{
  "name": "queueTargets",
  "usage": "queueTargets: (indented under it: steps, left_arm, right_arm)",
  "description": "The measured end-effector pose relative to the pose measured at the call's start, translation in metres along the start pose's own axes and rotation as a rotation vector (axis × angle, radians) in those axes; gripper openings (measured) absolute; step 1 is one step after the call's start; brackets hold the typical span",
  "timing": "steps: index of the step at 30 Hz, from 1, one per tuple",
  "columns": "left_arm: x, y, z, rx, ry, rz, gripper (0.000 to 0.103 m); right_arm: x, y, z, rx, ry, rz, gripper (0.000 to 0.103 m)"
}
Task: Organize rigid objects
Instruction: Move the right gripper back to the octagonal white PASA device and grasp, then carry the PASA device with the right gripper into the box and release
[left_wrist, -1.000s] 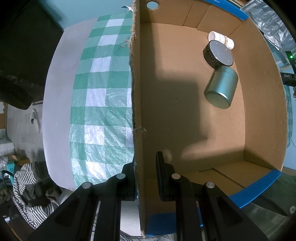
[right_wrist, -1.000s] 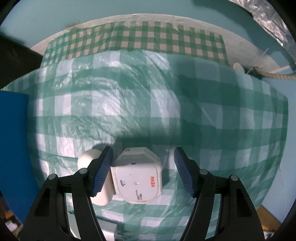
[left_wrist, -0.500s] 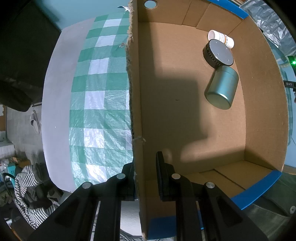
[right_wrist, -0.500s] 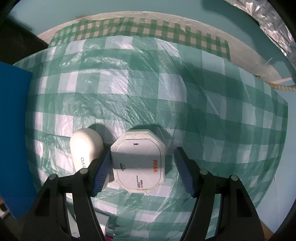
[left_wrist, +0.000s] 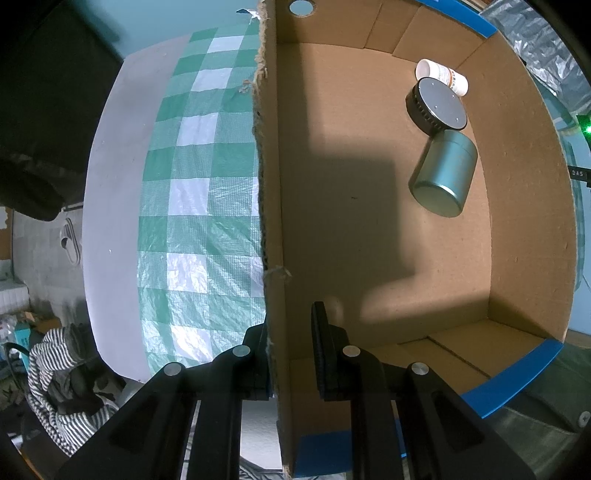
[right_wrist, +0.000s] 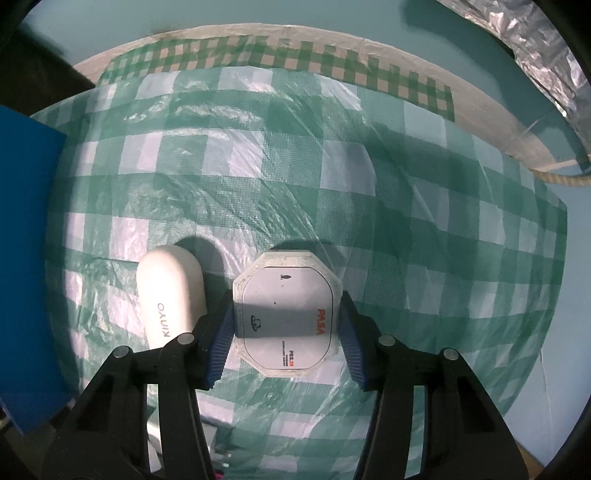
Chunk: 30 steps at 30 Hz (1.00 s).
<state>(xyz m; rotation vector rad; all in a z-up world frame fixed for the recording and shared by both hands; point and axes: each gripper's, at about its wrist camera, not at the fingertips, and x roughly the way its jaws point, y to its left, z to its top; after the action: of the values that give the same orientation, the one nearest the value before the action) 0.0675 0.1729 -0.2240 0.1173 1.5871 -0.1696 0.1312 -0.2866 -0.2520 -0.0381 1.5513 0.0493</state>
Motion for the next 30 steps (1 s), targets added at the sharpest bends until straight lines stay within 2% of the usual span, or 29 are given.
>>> queueTargets:
  steps: [6,15,30]
  left_arm:
    - [-0.001,-0.002,0.0,0.005,-0.004,0.002,0.016]
    - [-0.001,-0.004,0.001,0.007,-0.003,0.001,0.016]
    - [-0.006,-0.001,0.004,0.017,-0.009,-0.01,0.016]
  right_arm:
    - [-0.01,0.005,-0.004,-0.01,0.006,0.023,0.052]
    - [-0.047,0.028,-0.005,-0.072,-0.032,0.038,0.052]
    - [-0.103,0.087,0.007,-0.206,-0.1,0.071,0.052]
